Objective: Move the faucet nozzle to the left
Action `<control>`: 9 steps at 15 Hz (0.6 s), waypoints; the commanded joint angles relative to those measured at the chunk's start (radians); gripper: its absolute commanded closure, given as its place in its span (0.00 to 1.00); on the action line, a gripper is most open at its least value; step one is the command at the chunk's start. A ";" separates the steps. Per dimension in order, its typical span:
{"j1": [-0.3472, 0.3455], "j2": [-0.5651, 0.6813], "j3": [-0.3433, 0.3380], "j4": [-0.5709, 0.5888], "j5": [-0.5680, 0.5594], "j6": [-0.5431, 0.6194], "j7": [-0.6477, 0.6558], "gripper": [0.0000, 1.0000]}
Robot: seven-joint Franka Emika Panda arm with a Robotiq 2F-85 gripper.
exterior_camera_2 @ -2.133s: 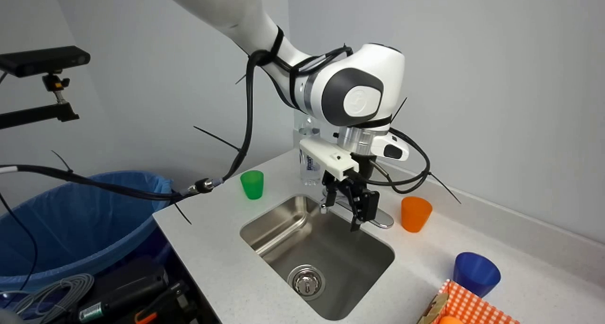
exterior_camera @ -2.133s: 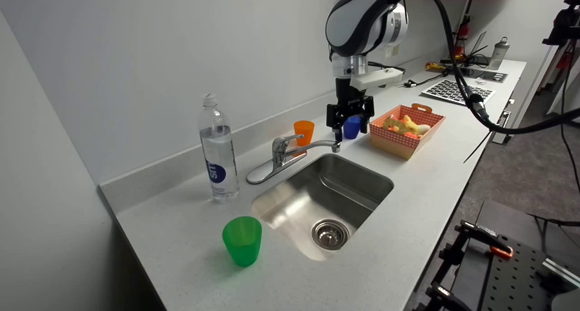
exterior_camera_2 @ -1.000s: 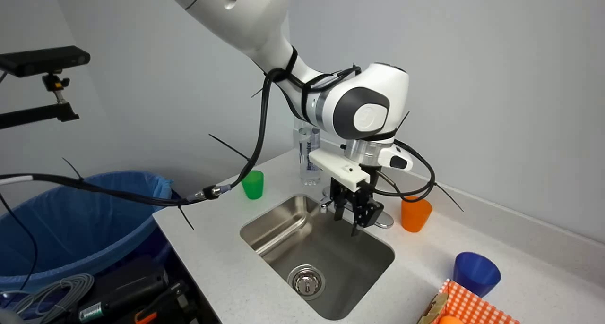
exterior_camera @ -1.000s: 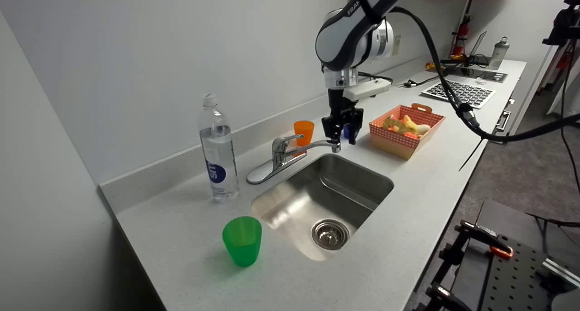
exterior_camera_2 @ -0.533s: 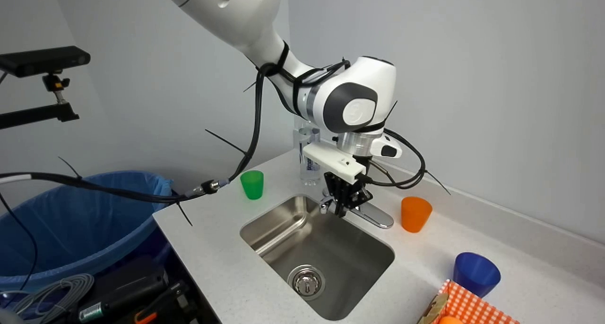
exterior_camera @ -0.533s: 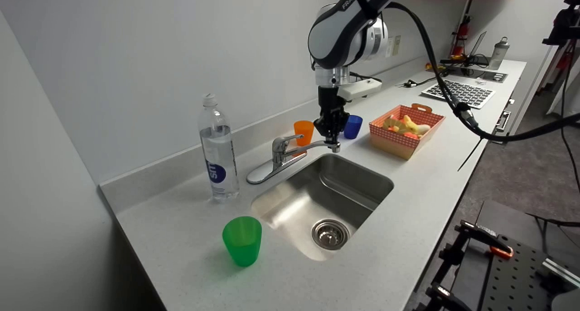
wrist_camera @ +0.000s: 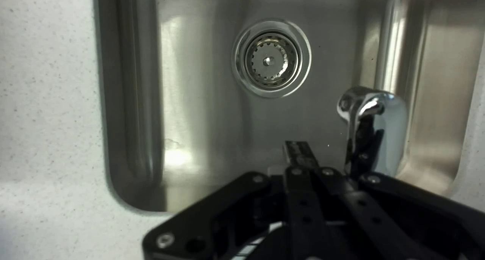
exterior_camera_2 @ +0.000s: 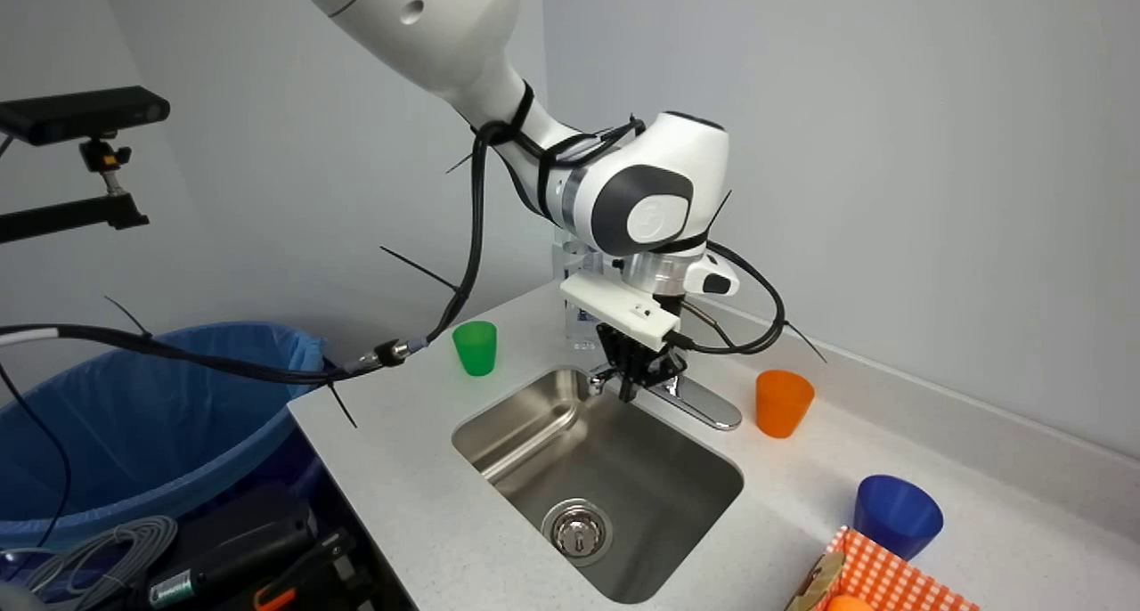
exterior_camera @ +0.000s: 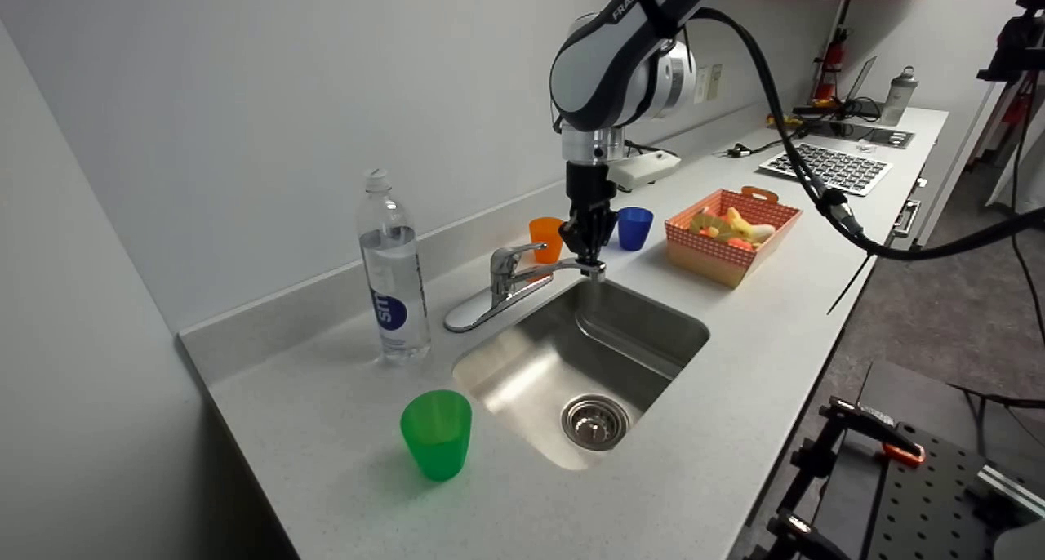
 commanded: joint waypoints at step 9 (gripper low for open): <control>0.056 -0.066 0.064 -0.135 0.016 0.107 -0.019 1.00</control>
